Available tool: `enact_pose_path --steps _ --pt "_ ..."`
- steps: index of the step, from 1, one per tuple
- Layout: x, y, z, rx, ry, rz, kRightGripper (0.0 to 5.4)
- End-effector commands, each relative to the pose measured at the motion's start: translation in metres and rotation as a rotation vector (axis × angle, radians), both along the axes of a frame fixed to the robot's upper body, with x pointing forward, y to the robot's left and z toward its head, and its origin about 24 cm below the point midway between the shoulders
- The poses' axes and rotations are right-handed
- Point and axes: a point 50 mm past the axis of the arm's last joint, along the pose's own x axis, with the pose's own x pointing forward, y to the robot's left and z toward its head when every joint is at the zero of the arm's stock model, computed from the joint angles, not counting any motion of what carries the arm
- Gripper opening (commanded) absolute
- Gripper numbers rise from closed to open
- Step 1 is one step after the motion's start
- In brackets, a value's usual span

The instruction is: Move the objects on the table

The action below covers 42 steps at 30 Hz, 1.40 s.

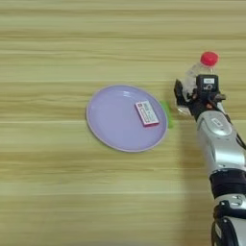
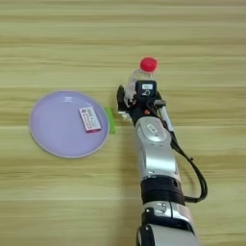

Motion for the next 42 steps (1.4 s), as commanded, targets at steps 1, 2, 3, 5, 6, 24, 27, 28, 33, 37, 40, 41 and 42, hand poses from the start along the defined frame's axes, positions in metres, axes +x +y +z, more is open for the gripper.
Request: enact_pose_path --steps 1,2,3,5,6,24,27,28,33,37,40,41,42 --pt "0.015 -0.001 0.037 -0.032 -0.132 0.013 4.66" --pt "0.015 -0.001 0.037 -0.032 -0.132 0.014 4.8" --pt "0.015 -0.001 0.037 -0.032 -0.132 0.015 4.93" --pt "0.015 0.0 0.037 -0.033 -0.131 0.016 5.18" --pt "0.015 0.0 0.037 -0.033 -0.131 0.017 5.27" --pt "0.008 0.006 0.033 0.054 -0.124 0.048 5.38" --pt "0.004 0.007 0.034 0.057 -0.127 0.051 5.38" --pt "0.003 0.007 0.035 0.056 -0.128 0.052 5.38" --pt "-0.002 0.008 0.037 0.049 -0.131 0.059 5.38" --pt "-0.007 0.01 0.034 0.05 -0.12 0.07 5.38" --pt "-0.011 0.011 0.031 0.057 -0.11 0.074 5.38" --pt "-0.013 0.011 0.031 0.058 -0.109 0.075 5.38" --pt "-0.014 0.012 0.031 0.059 -0.108 0.076 5.38"
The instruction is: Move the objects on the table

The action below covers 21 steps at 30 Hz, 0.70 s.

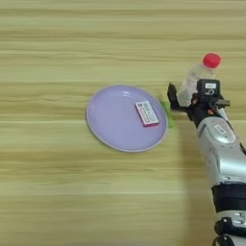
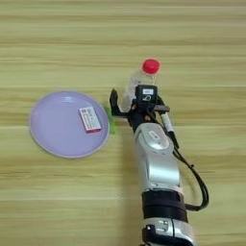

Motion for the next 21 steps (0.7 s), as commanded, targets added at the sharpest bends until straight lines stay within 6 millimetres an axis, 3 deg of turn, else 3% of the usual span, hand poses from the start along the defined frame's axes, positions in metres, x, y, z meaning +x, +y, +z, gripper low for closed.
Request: enact_pose_path --steps 1,13,21 --pt "0.004 0.005 0.029 -0.013 -0.118 0.033 5.38" --pt "-0.029 0.017 0.02 0.013 -0.045 0.101 5.38" --pt "-0.044 0.013 0.012 0.018 0.016 0.114 5.38"
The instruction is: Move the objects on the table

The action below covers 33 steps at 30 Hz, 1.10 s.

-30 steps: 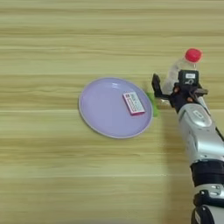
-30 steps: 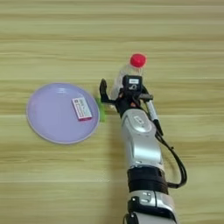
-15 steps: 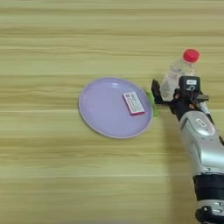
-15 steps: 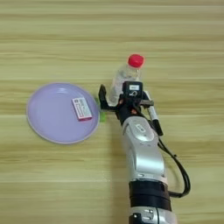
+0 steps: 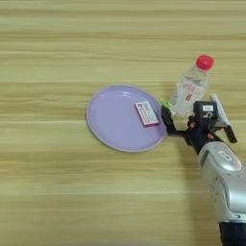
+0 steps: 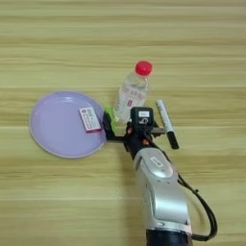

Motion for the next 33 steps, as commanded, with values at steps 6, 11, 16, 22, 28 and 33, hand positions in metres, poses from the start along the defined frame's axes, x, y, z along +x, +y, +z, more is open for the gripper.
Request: enact_pose_path --steps 6,11,16,22,28,33 --pt "0.001 0.001 0.021 -0.027 -0.074 0.037 5.38" --pt "-0.004 0.01 0.026 -0.004 -0.088 0.098 5.38" --pt "-0.009 0.02 0.027 0.048 -0.071 0.168 5.38" --pt "-0.014 0.031 0.027 0.126 -0.035 0.247 5.38" --pt "-0.017 0.036 0.019 0.151 0.021 0.288 5.38" --pt "-0.019 0.04 0.013 0.156 0.051 0.315 5.38"
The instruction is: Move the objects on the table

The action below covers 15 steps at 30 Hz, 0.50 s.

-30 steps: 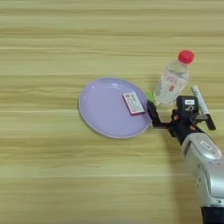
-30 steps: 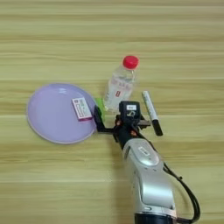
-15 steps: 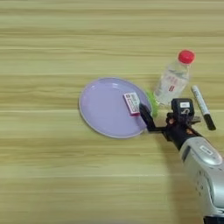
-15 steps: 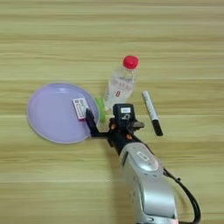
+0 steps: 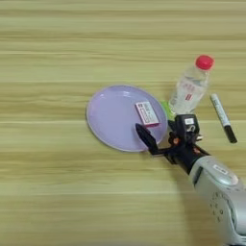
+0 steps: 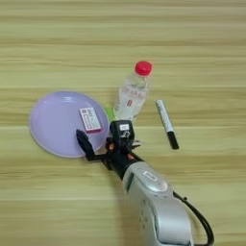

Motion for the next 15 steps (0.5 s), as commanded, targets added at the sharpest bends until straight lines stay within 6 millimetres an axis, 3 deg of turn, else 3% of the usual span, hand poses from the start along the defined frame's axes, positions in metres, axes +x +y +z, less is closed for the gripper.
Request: enact_pose_path --steps 1,15 --pt "0.006 0.005 0.012 -0.005 -0.063 0.038 5.38" --pt "0.014 0.024 0.005 0.0 -0.058 0.118 5.38"
